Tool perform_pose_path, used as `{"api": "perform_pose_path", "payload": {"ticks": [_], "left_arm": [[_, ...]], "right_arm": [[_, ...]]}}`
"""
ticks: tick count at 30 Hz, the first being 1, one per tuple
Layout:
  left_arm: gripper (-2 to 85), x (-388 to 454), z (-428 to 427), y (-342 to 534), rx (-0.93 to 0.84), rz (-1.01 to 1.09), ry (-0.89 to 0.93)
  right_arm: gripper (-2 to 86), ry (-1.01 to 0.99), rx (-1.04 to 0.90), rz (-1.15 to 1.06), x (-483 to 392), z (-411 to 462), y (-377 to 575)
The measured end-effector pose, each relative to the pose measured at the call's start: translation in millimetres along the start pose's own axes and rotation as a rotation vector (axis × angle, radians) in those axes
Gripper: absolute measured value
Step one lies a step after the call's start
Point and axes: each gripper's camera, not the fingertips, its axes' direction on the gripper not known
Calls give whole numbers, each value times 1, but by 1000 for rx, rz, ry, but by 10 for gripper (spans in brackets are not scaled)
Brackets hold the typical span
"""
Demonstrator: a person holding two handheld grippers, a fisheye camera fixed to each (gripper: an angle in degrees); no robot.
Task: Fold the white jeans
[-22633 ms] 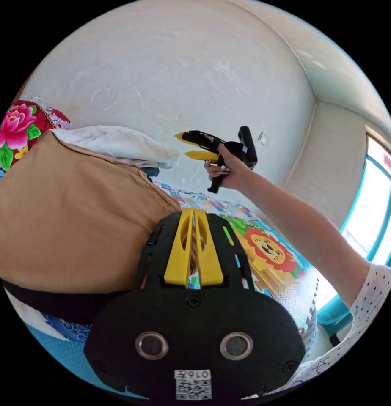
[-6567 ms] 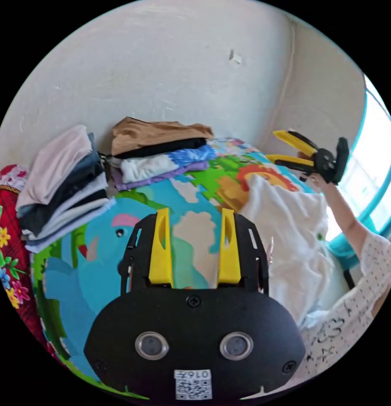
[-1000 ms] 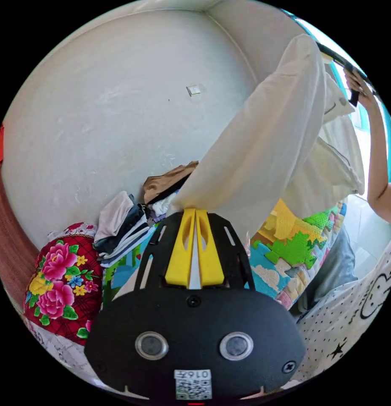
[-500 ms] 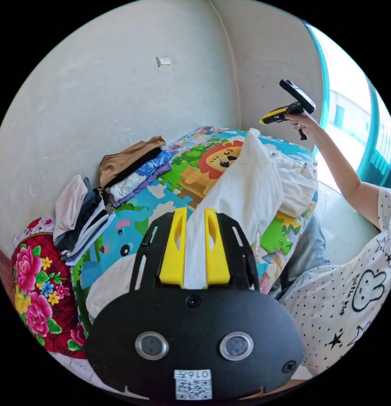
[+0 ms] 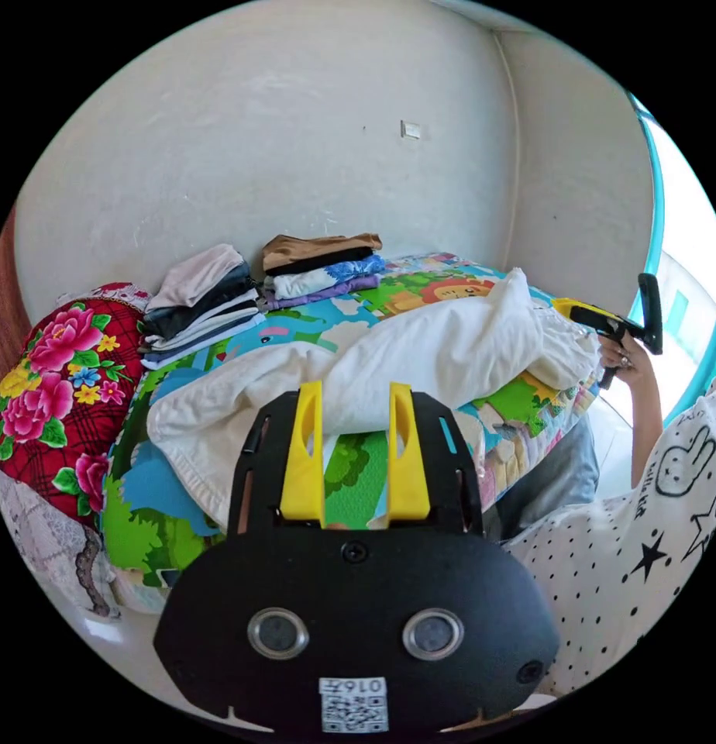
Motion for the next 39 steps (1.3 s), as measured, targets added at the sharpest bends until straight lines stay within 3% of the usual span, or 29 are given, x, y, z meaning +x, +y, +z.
{"api": "perform_pose_path", "payload": {"ticks": [3,9,14,22,25,27,32,39], "left_arm": [[119,10,6,2,-58,51,-81],[116,18,14,11,-45,50,-118],[134,19,24,19,-40,20,-82],[135,77,45,23,79,173,178],[129,94,77,17,70,114,23],[94,98,100,12,62,115,-190],[34,86,83,-8,161,172,-288],[3,0,-20,-106,119,361,49]], "right_arm": [[108,-137,-71,151,9,26,37],[117,-172,-238,162,31,62,74],[120,-283,-41,331,53,62,93],[114,-424,106,243,47,41,53],[109,-447,198,196,35,23,28],[105,-480,268,199,32,9,17],[88,-493,349,156,30,-31,-12],[57,-459,456,55,34,-84,-39]]}}
